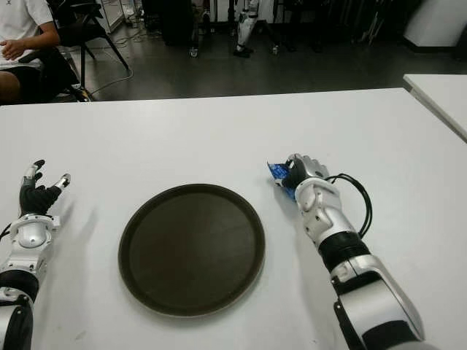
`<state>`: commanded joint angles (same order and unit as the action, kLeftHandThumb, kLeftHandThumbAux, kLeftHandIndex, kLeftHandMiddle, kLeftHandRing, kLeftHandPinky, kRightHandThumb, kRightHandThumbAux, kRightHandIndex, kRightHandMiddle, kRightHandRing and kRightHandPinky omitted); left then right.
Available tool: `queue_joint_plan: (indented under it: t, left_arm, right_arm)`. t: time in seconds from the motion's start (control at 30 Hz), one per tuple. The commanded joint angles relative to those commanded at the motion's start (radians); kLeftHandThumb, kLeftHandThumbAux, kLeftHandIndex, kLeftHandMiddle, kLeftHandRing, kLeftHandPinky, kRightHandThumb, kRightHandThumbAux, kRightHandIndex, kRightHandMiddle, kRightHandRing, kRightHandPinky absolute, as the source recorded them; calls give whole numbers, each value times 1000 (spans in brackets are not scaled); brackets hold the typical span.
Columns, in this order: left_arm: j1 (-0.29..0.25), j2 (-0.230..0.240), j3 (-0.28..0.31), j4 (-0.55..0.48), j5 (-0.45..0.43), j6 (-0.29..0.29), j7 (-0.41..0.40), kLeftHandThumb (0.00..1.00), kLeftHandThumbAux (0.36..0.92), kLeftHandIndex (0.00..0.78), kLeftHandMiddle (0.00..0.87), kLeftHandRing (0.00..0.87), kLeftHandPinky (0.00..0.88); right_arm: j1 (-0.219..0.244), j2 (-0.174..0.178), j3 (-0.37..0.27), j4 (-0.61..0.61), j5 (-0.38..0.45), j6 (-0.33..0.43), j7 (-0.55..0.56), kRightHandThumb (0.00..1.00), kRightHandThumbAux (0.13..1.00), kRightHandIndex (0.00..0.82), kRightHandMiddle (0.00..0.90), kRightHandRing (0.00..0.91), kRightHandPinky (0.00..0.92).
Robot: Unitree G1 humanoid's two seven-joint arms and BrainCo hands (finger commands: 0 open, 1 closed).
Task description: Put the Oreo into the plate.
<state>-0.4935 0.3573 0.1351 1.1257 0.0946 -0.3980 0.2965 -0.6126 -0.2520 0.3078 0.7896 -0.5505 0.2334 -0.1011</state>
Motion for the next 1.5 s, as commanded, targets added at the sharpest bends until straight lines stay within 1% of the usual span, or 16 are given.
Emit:
queue_joint_plan:
  t: [0.3,0.73,1.1,1.2,1.33,1.5]
  left_arm:
    - [3,0,-1,-10,-1,9,-1,0,690,1,1,1,19]
    - [-7,3,0,13,3,20,11,0,693,4,6,10,27]
    - [2,-4,4,-4,-5,3,3,0,687,9,1,7,30]
    - [1,-3,6,-1,-9,4,-1,0,694,6,0,3,30]
    - [1,-4,8,-3,-14,8,-4,0,697,8,0,7,33]
    - [0,-3,5,-2,-12,13,-4,0,696,19,14,19,46]
  right_arm:
    - [-4,6,-16,7,32,-7,2,701,724,439,798,789,779]
    - [-7,1,-19,14,48,-20,1,700,725,439,790,787,778]
    - [-11,0,-18,32,53,-33,-13,699,725,439,790,787,780]
    - [-11,1,-20,35,56,-38,-18,700,725,439,789,788,782]
    - [-12,0,-22,42,58,-56,-28,700,725,439,789,788,780]
    - [-3,4,-44,43,75,-104,-69,699,725,439,795,793,783]
